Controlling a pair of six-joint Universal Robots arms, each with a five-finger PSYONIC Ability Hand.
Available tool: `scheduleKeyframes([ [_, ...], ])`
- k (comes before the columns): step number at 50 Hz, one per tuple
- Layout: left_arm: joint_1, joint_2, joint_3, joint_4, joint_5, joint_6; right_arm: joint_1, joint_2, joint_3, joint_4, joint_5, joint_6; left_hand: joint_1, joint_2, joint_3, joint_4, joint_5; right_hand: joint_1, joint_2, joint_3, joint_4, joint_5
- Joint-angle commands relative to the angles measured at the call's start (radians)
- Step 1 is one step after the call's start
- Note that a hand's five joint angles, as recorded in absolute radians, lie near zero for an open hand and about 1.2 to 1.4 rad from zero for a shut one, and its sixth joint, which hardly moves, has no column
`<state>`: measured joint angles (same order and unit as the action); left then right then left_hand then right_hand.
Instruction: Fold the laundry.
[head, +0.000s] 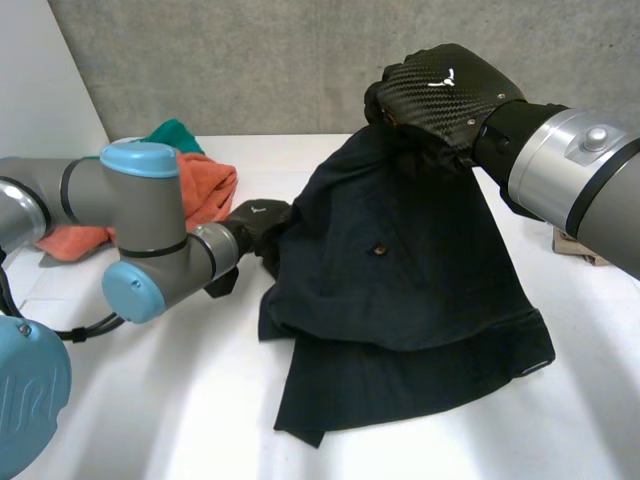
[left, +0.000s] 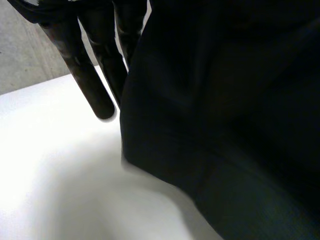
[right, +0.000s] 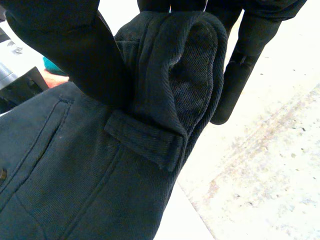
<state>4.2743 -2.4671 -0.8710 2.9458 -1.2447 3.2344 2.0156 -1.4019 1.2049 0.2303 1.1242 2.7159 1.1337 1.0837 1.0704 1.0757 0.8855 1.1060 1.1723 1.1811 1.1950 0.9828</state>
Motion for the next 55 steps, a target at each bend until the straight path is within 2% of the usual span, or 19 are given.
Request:
scheduleKeyframes([
  [1, 0.007, 0.013, 0.122, 0.113, -0.036, 0.004, -0.064, 0.191, -0.128, 0.003, 0.057, -0.002, 0.263, 0.313, 0.326, 0.321, 0.336, 0.29, 0.224, 0.215, 0.201, 0.239],
  [6, 0.013, 0.077, 0.214, 0.375, -0.081, 0.007, -0.08, 0.365, -0.413, -0.009, 0.21, -0.034, 0.263, 0.313, 0.326, 0.321, 0.336, 0.29, 0.224, 0.215, 0.201, 0.239],
  [8, 0.024, 0.112, 0.234, 0.551, -0.1, 0.005, -0.075, 0.425, -0.594, -0.067, 0.294, -0.045, 0.263, 0.313, 0.326, 0.321, 0.336, 0.29, 0.224, 0.215, 0.201, 0.239],
  [10, 0.035, 0.14, 0.237, 0.666, -0.117, 0.004, -0.075, 0.466, -0.7, -0.132, 0.328, -0.033, 0.263, 0.313, 0.326, 0.321, 0.336, 0.29, 0.224, 0.215, 0.201, 0.239],
  [11, 0.044, 0.169, 0.24, 0.765, -0.125, 0.002, -0.077, 0.495, -0.778, -0.208, 0.353, -0.024, 0.263, 0.313, 0.326, 0.321, 0.336, 0.29, 0.224, 0.215, 0.201, 0.239],
  [15, 0.045, 0.215, 0.248, 0.906, -0.127, -0.004, -0.077, 0.492, -0.815, -0.398, 0.361, 0.013, 0.263, 0.313, 0.326, 0.321, 0.336, 0.29, 0.224, 0.215, 0.201, 0.239],
  [19, 0.044, 0.237, 0.251, 0.9, -0.125, -0.011, -0.078, 0.457, -0.754, -0.471, 0.358, 0.016, 0.263, 0.313, 0.326, 0.321, 0.336, 0.29, 0.224, 0.215, 0.201, 0.239],
  [26, 0.047, 0.251, 0.138, 0.837, -0.125, -0.007, -0.078, 0.44, -0.586, -0.46, 0.324, 0.018, 0.263, 0.313, 0.326, 0.321, 0.336, 0.29, 0.224, 0.215, 0.201, 0.239],
  [34, 0.039, 0.232, -0.169, 0.773, -0.12, 0.007, -0.078, 0.51, -0.374, -0.378, 0.315, 0.005, 0.263, 0.313, 0.326, 0.321, 0.336, 0.29, 0.224, 0.215, 0.201, 0.239],
  [38, 0.035, 0.221, -0.322, 0.736, -0.121, 0.059, -0.071, 0.567, -0.282, -0.31, 0.315, -0.033, 0.248, 0.298, 0.312, 0.306, 0.322, 0.29, 0.224, 0.215, 0.201, 0.239],
  [39, 0.035, 0.215, -0.379, 0.705, -0.122, 0.097, -0.066, 0.577, -0.263, -0.295, 0.316, -0.048, 0.077, 0.127, 0.14, 0.135, 0.15, 0.29, 0.224, 0.215, 0.201, 0.239],
  [41, 0.033, 0.211, -0.428, 0.659, -0.124, 0.136, -0.057, 0.587, -0.223, -0.264, 0.315, -0.079, -0.054, -0.003, 0.01, 0.005, 0.02, 0.29, 0.224, 0.215, 0.201, 0.239],
  [42, 0.033, 0.208, -0.469, 0.598, -0.125, 0.174, -0.054, 0.593, -0.184, -0.241, 0.312, -0.109, -0.188, -0.138, -0.124, -0.13, -0.114, 0.29, 0.224, 0.215, 0.201, 0.239],
  [46, 0.029, 0.212, -0.528, 0.42, -0.136, 0.267, -0.061, 0.59, -0.09, -0.227, 0.31, -0.165, -0.441, -0.391, -0.378, -0.383, -0.367, 0.29, 0.224, 0.215, 0.201, 0.239],
  [50, 0.039, 0.256, -0.542, 0.278, -0.169, 0.306, -0.063, 0.58, -0.018, -0.229, 0.31, -0.182, -0.588, -0.538, -0.525, -0.53, -0.514, 0.29, 0.224, 0.215, 0.201, 0.239],
  [55, 0.045, 0.336, -0.563, 0.226, -0.174, 0.294, -0.063, 0.557, 0.05, -0.229, 0.296, -0.183, -0.638, -0.588, -0.575, -0.58, -0.565, 0.29, 0.224, 0.215, 0.201, 0.239],
])
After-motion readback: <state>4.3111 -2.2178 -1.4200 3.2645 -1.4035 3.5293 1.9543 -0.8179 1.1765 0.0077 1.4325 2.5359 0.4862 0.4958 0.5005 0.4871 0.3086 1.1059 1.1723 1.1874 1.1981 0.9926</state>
